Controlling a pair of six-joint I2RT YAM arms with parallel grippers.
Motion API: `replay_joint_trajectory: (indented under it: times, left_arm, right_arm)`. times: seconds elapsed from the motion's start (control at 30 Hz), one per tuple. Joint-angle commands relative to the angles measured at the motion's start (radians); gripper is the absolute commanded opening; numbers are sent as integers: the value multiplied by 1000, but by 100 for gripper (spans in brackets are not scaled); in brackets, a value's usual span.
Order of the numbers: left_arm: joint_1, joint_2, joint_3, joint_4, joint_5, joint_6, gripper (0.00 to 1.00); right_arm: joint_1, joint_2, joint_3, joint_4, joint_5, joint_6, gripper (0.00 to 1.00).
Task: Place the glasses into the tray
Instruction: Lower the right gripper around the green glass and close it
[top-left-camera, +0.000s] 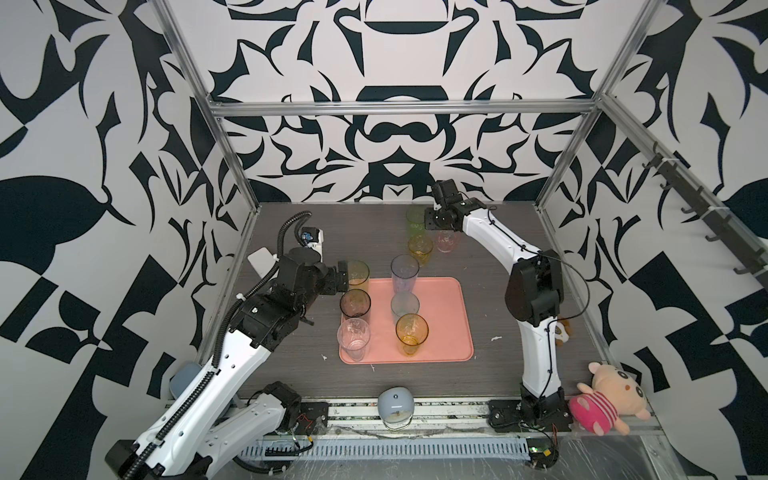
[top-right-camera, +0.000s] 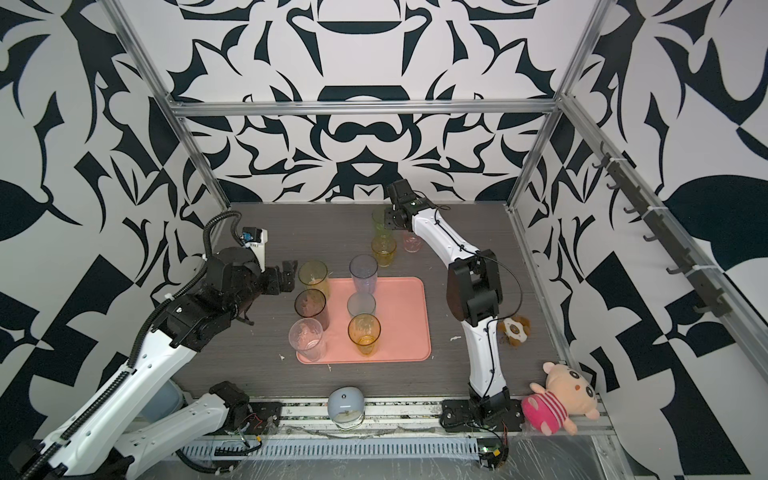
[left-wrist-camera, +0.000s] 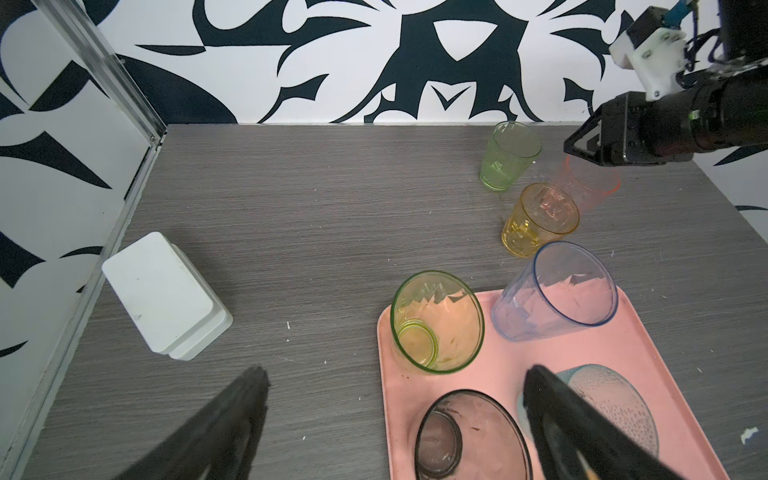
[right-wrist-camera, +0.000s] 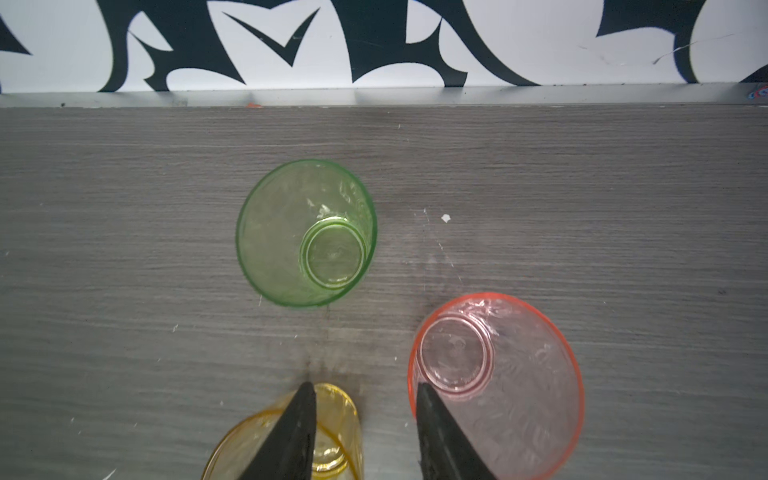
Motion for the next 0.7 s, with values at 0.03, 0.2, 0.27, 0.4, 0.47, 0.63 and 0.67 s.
replay_joint_trajectory:
  times: [0.03,0.2,0.27,0.4,0.47,0.63,0.67]
  left_arm:
    - [4,3,27,-2,4,-15,99]
    - [4,10,41,-17,0,-30,100]
    - [4,11,42,-20,0,-39,100]
    - [4,8,37,-12,-3,-57,99]
    - [4,8,35,-10,-5,-61,100]
    - [4,24,42,-12,-8,-63,99]
    - [4,26,43,-12,-9,-62,99]
  right_arm:
    - [-11,4,71,12,-4,4,43]
    - [-18,49,111,24,-16,0,43]
    - [-19,75,144,12,-27,-1,43]
    - [-21,137,238,-26,-48,-2,43]
    - [-21,162,278,-40,-58,-3,43]
    - [-20,205,344,-50,-67,0,43]
    - [-21,210,350,-49,-65,1,43]
